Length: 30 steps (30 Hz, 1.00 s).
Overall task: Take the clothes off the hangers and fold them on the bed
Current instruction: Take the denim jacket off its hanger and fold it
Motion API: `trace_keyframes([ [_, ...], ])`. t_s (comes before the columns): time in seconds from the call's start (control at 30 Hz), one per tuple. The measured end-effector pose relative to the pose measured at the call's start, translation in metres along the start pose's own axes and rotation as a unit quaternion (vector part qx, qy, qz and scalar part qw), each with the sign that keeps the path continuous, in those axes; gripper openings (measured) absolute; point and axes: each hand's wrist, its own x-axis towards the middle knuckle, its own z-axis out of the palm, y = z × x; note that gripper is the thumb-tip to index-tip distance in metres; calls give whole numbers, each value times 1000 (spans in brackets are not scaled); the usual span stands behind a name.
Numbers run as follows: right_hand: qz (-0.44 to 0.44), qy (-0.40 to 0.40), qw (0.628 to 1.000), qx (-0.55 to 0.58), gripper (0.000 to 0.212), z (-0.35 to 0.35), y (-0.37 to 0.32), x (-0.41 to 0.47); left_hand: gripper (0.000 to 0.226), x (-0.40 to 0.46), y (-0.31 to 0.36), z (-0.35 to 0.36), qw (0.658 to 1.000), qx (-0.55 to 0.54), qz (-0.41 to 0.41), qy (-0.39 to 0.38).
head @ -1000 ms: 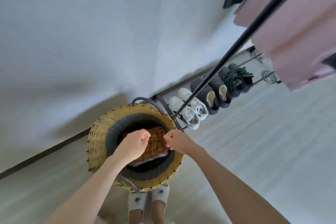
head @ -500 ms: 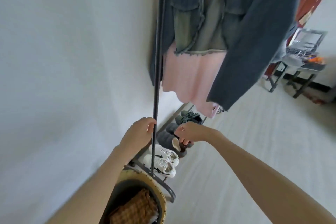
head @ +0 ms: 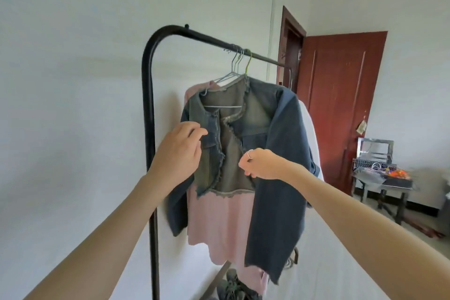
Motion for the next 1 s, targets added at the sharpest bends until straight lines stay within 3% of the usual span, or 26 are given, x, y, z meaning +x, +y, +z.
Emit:
trace_keyframes([
  [0.17, -17, 176, 982, -72, 32, -68, 6, 38, 39, 87, -10, -4, 987, 142, 67, 34],
  [0.3, -14, 291, 935, -202, 39, -110, 9, 69, 40, 150, -28, -8, 964, 246, 98, 34],
  [0.47, 49, 299, 920, -250, 51, -133, 20, 107, 83, 190, -41, -9, 939, 342, 31, -8],
  [0.63, 78, 280, 927, -236, 44, -125, 21, 136, 74, 192, -48, -5, 921, 389, 3, -15],
  [0.73, 83, 315, 907, -266, 27, -110, 21, 147, 84, 194, -53, 5, 923, 384, 4, 11],
  [0.87, 103, 355, 890, -266, 24, -103, 22, 154, 92, 195, -53, 10, 910, 413, -3, 23],
  [1.0, 99, 391, 876, -265, 25, -116, 25, 151, 65, 195, -45, 8, 923, 385, -12, 18],
])
